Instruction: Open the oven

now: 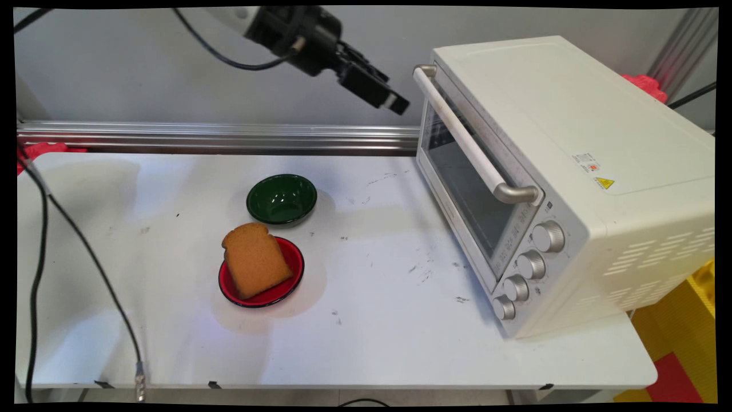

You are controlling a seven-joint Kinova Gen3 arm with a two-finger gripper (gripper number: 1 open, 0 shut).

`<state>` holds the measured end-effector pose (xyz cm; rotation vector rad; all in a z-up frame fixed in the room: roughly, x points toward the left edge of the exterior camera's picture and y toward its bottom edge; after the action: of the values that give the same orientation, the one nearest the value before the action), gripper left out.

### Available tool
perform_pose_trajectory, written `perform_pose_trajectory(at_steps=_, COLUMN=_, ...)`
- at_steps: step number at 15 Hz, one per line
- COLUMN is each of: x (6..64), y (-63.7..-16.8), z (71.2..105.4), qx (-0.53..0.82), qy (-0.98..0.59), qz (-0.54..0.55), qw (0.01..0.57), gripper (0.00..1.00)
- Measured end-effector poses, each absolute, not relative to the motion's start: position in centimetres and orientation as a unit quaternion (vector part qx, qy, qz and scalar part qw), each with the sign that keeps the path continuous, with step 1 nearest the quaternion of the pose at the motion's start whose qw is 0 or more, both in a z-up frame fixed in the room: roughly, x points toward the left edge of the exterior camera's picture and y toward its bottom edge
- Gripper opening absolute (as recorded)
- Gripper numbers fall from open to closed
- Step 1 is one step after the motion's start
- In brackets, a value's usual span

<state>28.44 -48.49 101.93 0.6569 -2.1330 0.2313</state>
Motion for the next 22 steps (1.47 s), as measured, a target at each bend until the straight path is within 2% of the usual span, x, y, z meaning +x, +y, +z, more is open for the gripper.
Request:
perform_pose_trajectory(at_steps=8, x=22.9, y=-52.2, z=102.2, qx=0.227, qy=-0.875, qz=0.111, qw=0.412, gripper=1.00)
perform_pose_trajectory(at_steps=16, x=20.3, y=-54.7, z=102.0, qx=0.215, qy=-0.888, qz=0.118, qw=0.390, gripper=1.00)
perform_pose_trajectory(at_steps=17, x=20.1, y=-54.9, z=101.9, qx=0.215, qy=-0.888, qz=0.117, qw=0.389, gripper=0.00)
perform_pose_trajectory(at_steps=22, x=19.5, y=-55.5, z=101.9, qx=0.222, qy=-0.890, qz=0.106, qw=0.383, gripper=0.00)
